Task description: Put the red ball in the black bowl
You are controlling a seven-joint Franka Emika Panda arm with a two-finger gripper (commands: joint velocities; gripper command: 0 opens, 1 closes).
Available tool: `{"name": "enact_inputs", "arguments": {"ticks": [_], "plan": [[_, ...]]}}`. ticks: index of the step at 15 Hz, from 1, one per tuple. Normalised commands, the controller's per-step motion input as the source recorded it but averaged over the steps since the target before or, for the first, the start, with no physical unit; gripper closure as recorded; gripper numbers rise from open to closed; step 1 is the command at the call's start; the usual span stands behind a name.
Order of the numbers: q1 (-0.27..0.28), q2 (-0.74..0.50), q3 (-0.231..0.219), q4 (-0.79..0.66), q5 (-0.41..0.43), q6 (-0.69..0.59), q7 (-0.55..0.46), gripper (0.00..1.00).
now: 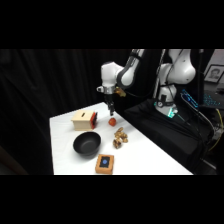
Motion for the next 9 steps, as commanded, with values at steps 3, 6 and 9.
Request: {"name": "enact_inputs", "arguments": {"ticks": [3, 6, 9], "plan": [[-0.059, 0.23, 0.028, 0.01, 0.16, 0.36, 0.0, 0.0], [-0.075, 0.22, 0.059, 0.01, 0.145, 0.32, 0.0, 0.0], [-0.108, 0.2, 0.132, 0.03, 0.191, 0.27, -0.03, 0.0]]}}
